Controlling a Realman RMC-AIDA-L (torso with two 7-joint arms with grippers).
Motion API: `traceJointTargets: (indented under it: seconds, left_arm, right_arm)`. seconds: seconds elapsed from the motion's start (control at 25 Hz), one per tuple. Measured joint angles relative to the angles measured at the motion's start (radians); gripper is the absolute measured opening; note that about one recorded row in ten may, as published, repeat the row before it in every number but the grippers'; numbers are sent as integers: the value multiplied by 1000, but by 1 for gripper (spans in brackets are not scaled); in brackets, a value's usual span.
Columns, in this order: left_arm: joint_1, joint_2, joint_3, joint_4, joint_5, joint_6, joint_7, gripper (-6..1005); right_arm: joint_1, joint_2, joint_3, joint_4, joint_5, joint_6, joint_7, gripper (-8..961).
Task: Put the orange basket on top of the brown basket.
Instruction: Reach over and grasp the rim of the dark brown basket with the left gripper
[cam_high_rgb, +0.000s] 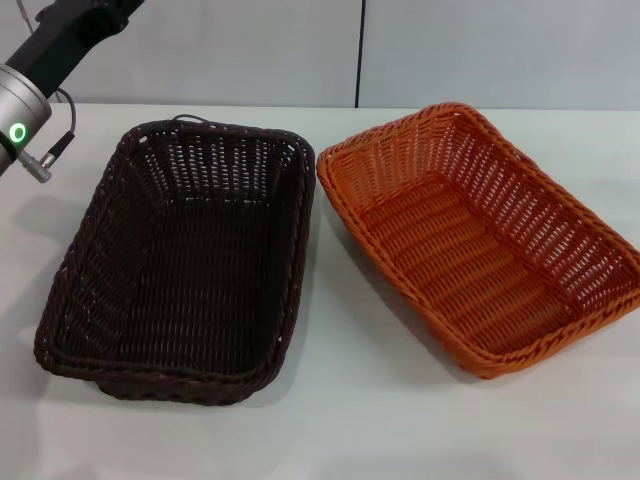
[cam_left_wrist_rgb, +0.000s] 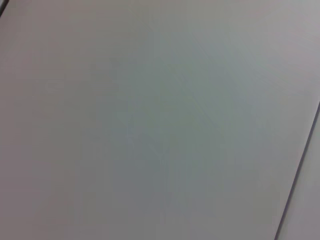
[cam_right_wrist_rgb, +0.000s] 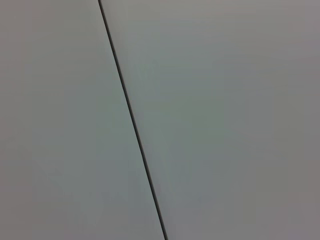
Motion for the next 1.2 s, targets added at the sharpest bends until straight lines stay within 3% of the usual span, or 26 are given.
traceJointTargets:
  seconds: [0.44, 0.72, 0.76, 0.96, 1.08, 1.12, 1.2]
  left_arm:
    - [-4, 10, 6, -27, 8, 28, -45, 858]
    - [-4, 36, 51, -79, 55, 111, -182, 857]
    - [0, 52, 63, -109, 95, 127, -259, 857]
    - [5, 83, 64, -163, 219, 131, -421, 856]
    - [5, 90, 64, -176, 258, 131, -460, 856]
    - [3, 118, 67, -214, 402, 113, -606, 855]
    - [0, 139, 73, -242, 496, 89, -699, 855]
  right_arm:
    - [5, 0, 0, 0, 2, 6, -1, 641]
    - [4, 0, 0, 3, 2, 6, -1, 641]
    - [2, 0, 0, 5, 3, 6, -1, 641]
    - [-3, 0, 0, 7, 5, 6, -1, 640]
    - [-5, 0, 4, 7, 6, 6, -1, 641]
    - [-6, 0, 6, 7, 6, 6, -1, 641]
    - [-7, 0, 7, 7, 6, 6, -1, 641]
